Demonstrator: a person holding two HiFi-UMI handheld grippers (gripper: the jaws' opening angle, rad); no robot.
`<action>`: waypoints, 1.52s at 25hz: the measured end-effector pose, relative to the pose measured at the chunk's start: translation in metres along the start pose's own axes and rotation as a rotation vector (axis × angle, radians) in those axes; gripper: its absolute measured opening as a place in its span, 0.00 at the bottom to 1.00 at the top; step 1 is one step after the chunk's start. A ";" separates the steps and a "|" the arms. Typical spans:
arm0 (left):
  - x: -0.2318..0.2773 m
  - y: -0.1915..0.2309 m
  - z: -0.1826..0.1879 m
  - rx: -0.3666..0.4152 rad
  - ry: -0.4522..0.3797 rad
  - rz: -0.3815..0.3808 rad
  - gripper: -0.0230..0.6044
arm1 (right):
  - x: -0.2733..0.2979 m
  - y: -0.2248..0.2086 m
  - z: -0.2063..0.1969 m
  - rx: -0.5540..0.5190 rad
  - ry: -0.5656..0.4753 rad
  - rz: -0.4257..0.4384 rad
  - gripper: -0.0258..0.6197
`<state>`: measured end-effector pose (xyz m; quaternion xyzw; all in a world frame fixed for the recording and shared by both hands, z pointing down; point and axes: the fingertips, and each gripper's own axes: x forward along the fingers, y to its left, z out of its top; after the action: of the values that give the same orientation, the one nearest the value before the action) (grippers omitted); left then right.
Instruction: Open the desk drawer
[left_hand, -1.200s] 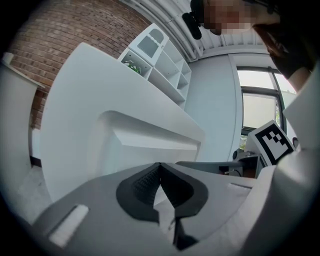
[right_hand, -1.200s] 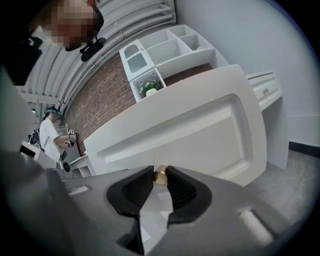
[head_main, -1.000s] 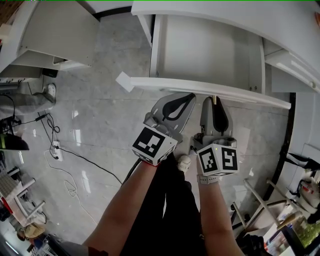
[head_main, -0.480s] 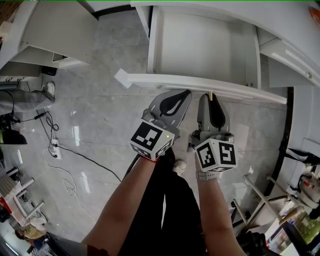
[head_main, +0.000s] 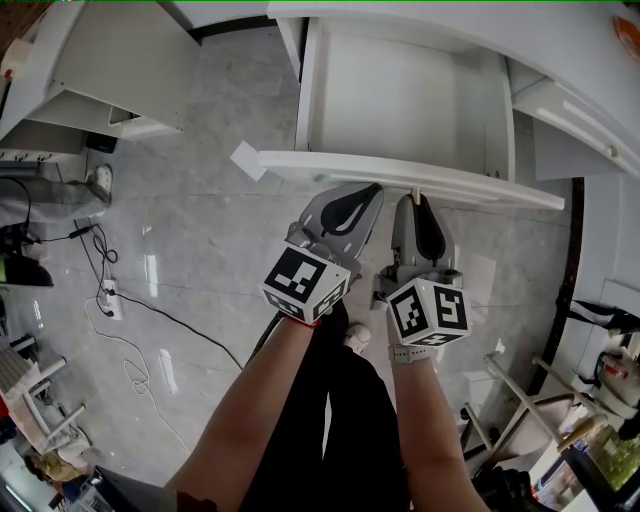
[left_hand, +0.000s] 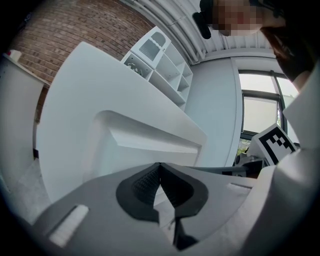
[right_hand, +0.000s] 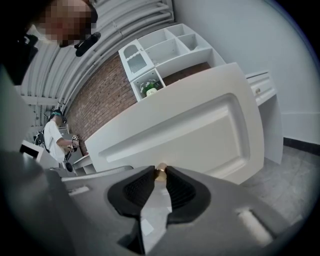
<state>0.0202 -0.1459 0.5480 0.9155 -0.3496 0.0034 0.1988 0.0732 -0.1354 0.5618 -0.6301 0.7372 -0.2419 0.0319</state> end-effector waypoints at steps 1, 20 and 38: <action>-0.001 -0.001 0.000 0.004 0.003 -0.002 0.04 | -0.001 0.001 0.000 0.001 0.001 -0.002 0.15; -0.010 -0.015 -0.011 0.016 0.028 -0.012 0.04 | -0.018 0.005 -0.008 -0.041 0.026 0.024 0.15; -0.031 -0.034 -0.021 0.004 0.026 -0.007 0.04 | -0.045 0.011 -0.019 -0.068 0.045 0.034 0.15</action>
<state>0.0219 -0.0954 0.5502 0.9171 -0.3436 0.0154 0.2013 0.0657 -0.0856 0.5625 -0.6127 0.7560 -0.2303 -0.0019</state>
